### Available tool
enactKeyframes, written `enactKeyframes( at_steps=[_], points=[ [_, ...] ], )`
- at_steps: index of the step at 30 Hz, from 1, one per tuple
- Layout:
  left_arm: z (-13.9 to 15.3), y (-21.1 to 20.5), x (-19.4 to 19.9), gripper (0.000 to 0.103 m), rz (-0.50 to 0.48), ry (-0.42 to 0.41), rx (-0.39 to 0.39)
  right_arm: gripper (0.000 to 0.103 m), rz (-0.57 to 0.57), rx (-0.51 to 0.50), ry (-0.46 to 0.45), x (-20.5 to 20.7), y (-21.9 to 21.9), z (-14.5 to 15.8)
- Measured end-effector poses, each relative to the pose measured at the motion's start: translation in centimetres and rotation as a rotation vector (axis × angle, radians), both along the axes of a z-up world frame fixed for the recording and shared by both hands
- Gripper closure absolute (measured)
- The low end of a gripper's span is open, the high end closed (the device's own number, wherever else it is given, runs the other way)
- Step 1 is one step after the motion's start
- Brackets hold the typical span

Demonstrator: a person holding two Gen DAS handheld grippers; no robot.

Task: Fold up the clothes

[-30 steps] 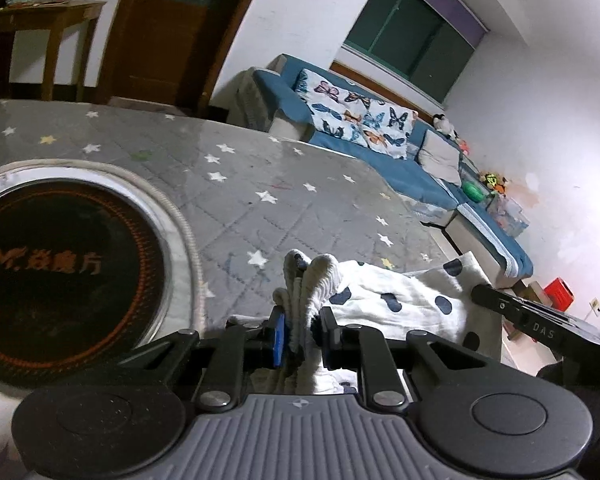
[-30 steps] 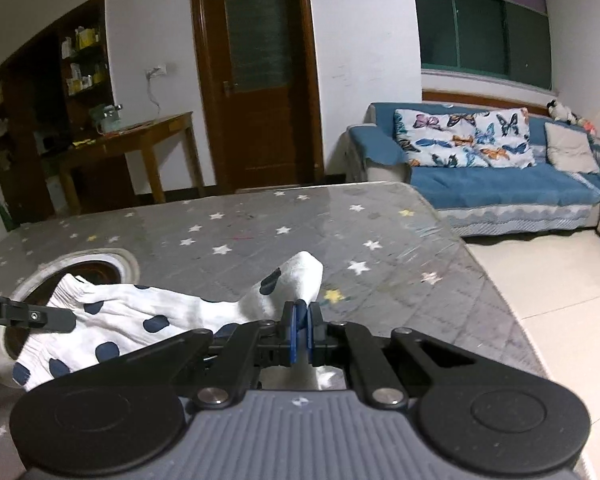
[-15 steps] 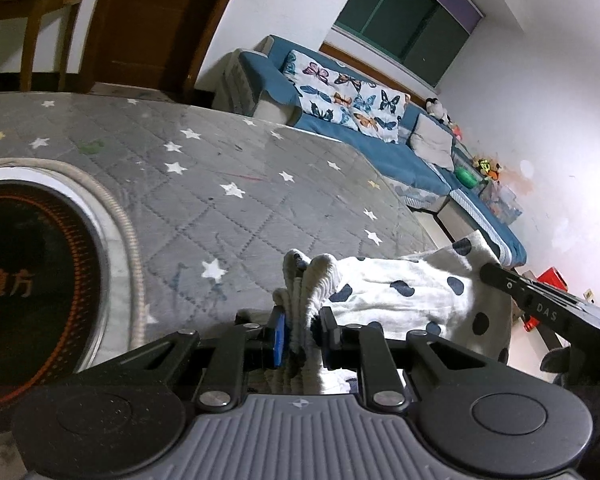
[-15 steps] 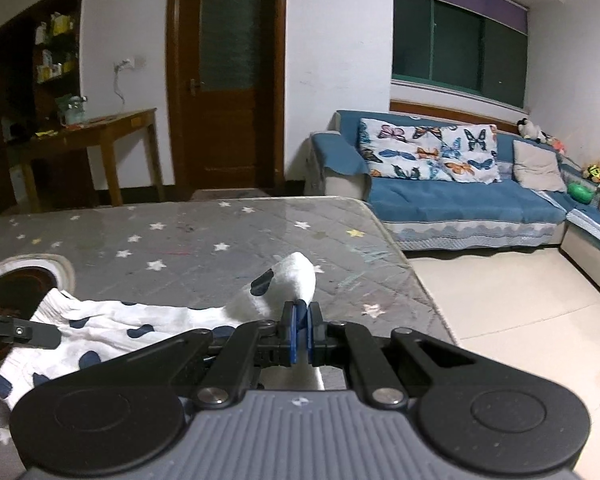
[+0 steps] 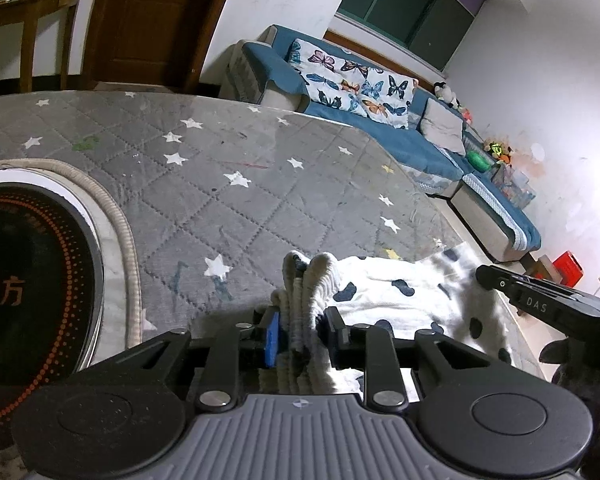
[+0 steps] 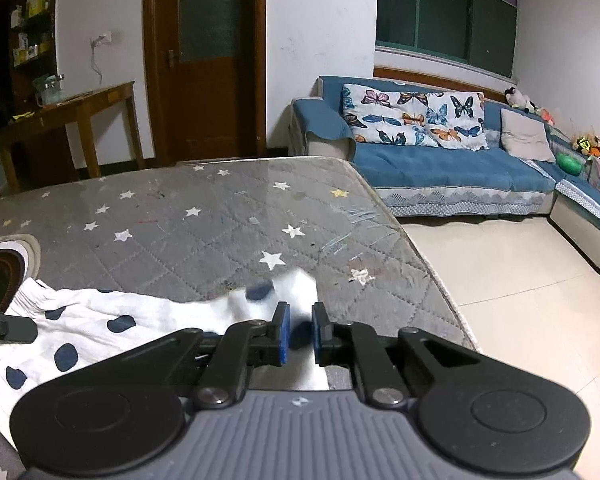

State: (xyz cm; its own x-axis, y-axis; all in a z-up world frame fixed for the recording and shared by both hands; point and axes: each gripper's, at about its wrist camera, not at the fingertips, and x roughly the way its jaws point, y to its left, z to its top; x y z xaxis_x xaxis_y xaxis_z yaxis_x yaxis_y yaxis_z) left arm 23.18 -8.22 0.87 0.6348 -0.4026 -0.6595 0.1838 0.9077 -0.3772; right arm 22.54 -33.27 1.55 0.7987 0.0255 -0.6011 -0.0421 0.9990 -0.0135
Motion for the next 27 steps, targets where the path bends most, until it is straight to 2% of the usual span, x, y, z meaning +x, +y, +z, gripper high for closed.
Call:
enactKeyframes(
  at_steps=[3,5,6,8,12,18,24,27],
  points=[
    [0.0,0.0,0.0,0.062,0.006,-0.002,0.011,0.084,0.008,0.017,-0.002,-0.1,0.0,0.2],
    [0.0,0.0,0.0,0.058,0.008,-0.003,0.019,0.072,0.02,0.041,0.003,-0.1,0.0,0.3],
    [0.0,0.0,0.0,0.057,0.009,-0.003,0.024,0.062,0.028,0.055,0.007,-0.1,0.1,0.2],
    [0.0,0.1,0.0,0.051,0.013,-0.003,0.033,0.061,0.044,0.076,0.016,0.0,0.4,0.1],
    [-0.1,0.2,0.2,0.048,0.022,-0.004,0.051,0.053,0.062,0.102,0.042,0.6,1.1,-0.6],
    [-0.5,0.2,0.6,0.044,0.025,0.002,0.075,0.049,0.08,0.126,0.101,2.7,2.4,-2.0],
    [-0.7,0.4,0.8,0.037,0.025,0.008,0.082,0.038,0.071,0.123,0.128,4.0,3.1,-3.3],
    [-0.7,0.6,1.0,0.035,0.029,0.012,0.078,0.036,0.078,0.117,0.12,3.9,3.2,-3.2]
  ],
)
